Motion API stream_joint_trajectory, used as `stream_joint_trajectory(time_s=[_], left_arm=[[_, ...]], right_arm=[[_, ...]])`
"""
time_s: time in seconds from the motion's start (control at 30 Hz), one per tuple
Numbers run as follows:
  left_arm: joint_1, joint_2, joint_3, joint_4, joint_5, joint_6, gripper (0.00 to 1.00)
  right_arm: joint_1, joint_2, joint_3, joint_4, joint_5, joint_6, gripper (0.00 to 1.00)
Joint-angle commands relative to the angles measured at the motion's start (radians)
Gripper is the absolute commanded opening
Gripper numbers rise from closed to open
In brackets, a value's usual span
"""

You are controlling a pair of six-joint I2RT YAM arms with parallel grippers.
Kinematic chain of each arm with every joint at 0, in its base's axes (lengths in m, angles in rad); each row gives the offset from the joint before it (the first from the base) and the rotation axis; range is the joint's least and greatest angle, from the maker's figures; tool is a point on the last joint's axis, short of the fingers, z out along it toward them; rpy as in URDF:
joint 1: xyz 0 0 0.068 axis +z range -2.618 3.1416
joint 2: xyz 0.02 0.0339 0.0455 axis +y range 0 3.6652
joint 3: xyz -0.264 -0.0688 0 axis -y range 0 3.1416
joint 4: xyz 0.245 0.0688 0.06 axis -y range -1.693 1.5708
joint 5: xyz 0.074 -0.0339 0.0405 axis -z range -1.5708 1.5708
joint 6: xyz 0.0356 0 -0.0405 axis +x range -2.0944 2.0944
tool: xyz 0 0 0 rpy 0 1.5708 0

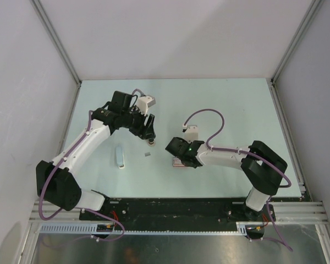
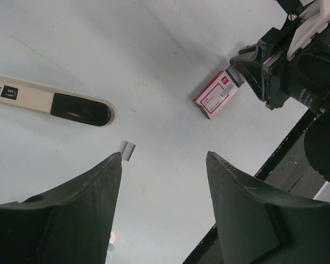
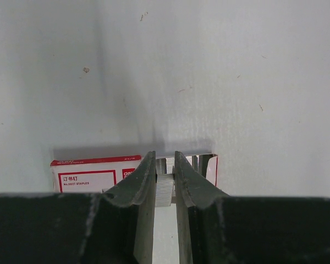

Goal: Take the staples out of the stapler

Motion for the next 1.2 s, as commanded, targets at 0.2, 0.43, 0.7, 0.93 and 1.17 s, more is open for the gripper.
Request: stream_joint_trajectory(time_s=[0.2, 0.43, 0.7, 0.93, 1.17], left_arm=[[-0.006, -0.039, -0.009, 0.011, 0.029, 0.040, 0.67], [-0.006, -0.037, -0.011, 0.012, 0.032, 0.039, 0.67], [-0.007, -0.033, -0.012, 0.012, 0.036, 0.036, 0.67], [-0.007, -0.038, -0.018, 0.011, 0.034, 0.038, 0.67], [-0.006, -0.039, -0.019, 0.011, 0.035, 0.039, 0.67]], right_arm=[[0.004, 0.009, 0.023, 0.021, 0.045, -0.015, 0.00], [0.000, -0.003, 0.002, 0.022, 0.043, -0.015, 0.00], [-0.005, -0.010, -0.015, 0.024, 0.034, -0.013, 0.00], [-0.009, -0.009, -0.030, 0.041, 0.024, -0.014, 0.00], [-0.008, -0.009, -0.036, 0.054, 0.016, -0.018, 0.00]])
